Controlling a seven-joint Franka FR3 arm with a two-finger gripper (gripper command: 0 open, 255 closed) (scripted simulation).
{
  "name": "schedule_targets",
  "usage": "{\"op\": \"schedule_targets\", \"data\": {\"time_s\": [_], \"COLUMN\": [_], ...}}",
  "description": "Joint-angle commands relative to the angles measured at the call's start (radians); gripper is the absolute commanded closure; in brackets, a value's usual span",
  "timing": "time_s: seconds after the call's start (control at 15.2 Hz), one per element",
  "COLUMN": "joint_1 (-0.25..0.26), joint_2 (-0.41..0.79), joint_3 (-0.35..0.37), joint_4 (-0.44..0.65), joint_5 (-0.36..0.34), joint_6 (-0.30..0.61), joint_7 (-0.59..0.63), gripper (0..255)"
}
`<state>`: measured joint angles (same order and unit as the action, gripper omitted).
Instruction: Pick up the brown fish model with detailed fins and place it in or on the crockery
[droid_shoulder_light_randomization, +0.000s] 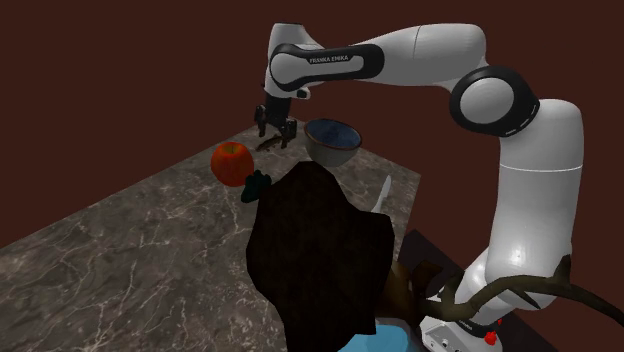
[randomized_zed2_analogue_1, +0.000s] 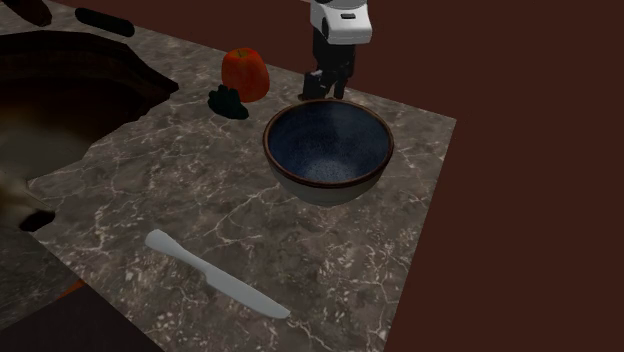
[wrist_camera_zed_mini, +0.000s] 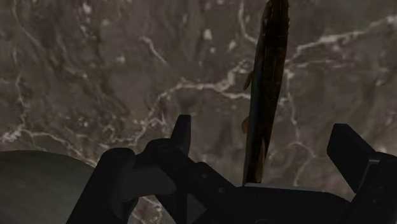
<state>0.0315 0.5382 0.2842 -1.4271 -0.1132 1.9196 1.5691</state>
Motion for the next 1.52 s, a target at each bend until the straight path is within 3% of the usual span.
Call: {"op": "schedule_targets", "data": {"time_s": [0.0,0.07,0.13,0.73,1.45], "joint_1": [0.000,0.000,0.000,0.000,0.005], "joint_2": [0.000,0.000,0.000,0.000,-0.024], "joint_3": [0.000,0.000,0.000,0.000,0.005], "joint_4": [0.000,0.000,0.000,0.000,0.112], "joint_5": [0.000,0.000,0.000,0.000,0.008], "joint_6": [0.000,0.000,0.000,0.000,-0.134], "joint_7": [0.000,0.000,0.000,0.000,-0.004], "gripper": [0,0,255,255,255]}}
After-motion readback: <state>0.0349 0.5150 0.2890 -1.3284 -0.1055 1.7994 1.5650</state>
